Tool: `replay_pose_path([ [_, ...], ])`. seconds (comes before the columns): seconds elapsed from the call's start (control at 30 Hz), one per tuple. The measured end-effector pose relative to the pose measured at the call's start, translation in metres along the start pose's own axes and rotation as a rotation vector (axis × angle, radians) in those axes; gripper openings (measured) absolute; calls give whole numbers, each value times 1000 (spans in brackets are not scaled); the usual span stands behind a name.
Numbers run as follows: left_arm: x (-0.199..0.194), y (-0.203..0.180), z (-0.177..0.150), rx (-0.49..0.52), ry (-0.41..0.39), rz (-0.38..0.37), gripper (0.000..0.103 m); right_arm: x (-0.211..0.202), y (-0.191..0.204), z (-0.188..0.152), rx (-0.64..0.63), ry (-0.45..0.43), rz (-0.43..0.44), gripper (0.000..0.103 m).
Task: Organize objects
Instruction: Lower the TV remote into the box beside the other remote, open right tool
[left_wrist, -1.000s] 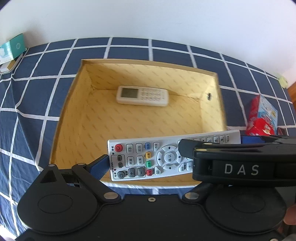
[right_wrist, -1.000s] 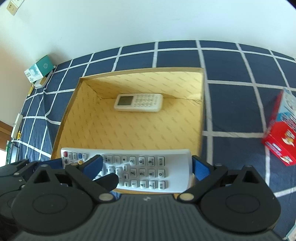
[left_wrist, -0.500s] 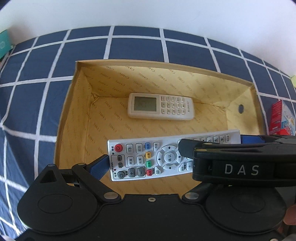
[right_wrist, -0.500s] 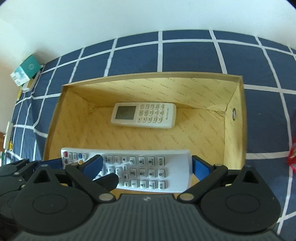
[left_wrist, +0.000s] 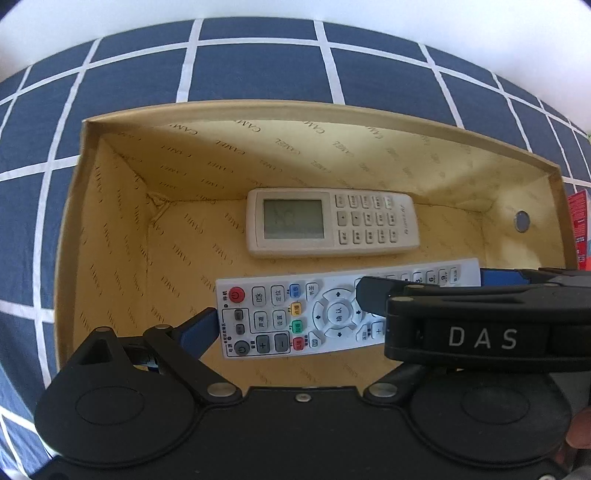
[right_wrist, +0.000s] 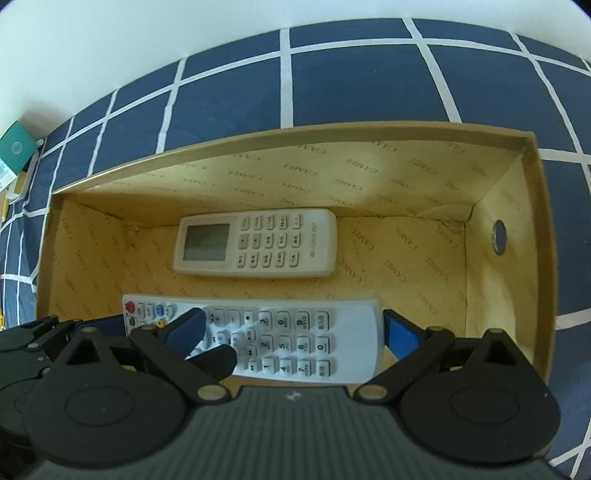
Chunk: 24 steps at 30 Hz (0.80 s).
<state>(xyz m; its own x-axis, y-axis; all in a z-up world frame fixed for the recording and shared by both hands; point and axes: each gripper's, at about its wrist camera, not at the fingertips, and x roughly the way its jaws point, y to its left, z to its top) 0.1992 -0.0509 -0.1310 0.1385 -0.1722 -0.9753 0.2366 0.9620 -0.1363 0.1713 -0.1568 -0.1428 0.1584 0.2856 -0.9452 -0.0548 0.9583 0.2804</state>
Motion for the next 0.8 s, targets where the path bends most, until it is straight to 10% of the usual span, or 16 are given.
replay_pose_path([
  [0.8, 27, 9, 10, 14, 25, -27, 97, 33, -9, 10, 31, 44, -36, 100],
])
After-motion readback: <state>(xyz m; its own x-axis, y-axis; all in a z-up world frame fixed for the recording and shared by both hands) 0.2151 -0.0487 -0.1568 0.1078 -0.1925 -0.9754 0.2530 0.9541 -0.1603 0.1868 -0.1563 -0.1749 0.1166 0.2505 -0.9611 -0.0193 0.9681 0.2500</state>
